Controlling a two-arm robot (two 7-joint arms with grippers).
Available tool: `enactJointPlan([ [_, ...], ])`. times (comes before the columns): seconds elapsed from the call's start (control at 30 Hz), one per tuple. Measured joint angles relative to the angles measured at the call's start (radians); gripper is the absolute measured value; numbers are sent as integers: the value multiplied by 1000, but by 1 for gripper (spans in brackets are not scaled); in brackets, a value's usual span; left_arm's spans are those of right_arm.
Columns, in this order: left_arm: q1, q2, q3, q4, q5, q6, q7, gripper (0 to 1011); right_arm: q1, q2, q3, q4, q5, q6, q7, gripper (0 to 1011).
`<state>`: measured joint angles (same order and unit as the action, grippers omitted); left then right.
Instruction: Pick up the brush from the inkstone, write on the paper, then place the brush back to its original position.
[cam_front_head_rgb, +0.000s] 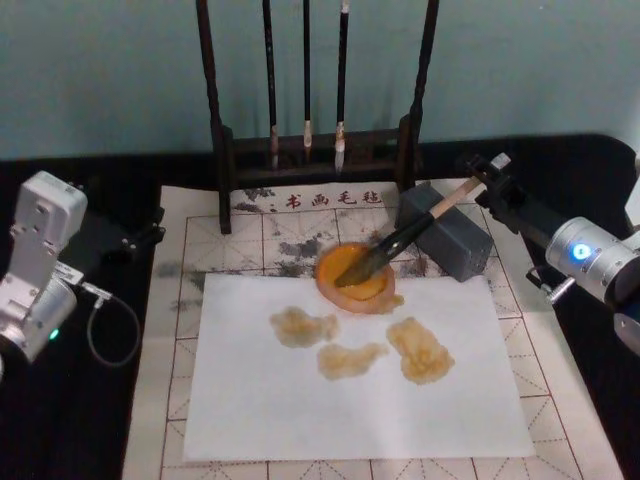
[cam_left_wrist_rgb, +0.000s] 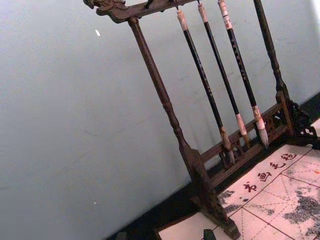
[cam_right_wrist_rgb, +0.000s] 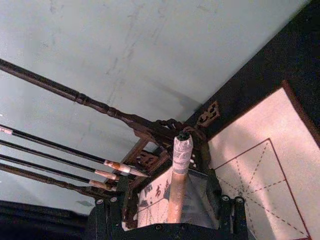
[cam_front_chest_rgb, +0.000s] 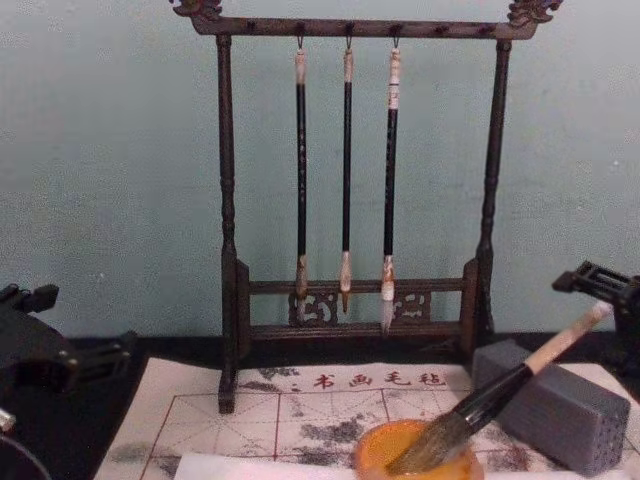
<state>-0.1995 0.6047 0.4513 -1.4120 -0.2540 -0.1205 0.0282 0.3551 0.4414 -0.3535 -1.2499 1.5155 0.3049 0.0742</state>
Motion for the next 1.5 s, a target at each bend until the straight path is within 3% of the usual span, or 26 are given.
enactJointPlan([
  [0.3, 0, 0, 0, 0, 0, 0, 0, 1001, -38, 42, -1, -45, 30, -22, -22, 1000],
  [0.5, 0, 0, 0, 0, 0, 0, 0, 1001, -87, 90, -10, -104, -2, -73, -5, 1000],
  [0.67, 0, 0, 0, 0, 0, 0, 0, 1001, -131, 140, -38, -163, -94, -147, 24, 1000],
  [0.7, 0, 0, 0, 0, 0, 0, 0, 1001, -140, 151, -47, -175, -131, -174, 31, 1000],
  [1.0, 0, 0, 0, 0, 0, 0, 0, 1001, -166, 180, -84, -199, -331, -293, 82, 1000],
  [1.33, 0, 0, 0, 0, 0, 0, 0, 1001, -186, 235, -136, -228, -532, -367, 146, 1000],
  [1.5, 0, 0, 0, 0, 0, 0, 0, 1001, -195, 258, -155, -241, -605, -388, 171, 1000],
])
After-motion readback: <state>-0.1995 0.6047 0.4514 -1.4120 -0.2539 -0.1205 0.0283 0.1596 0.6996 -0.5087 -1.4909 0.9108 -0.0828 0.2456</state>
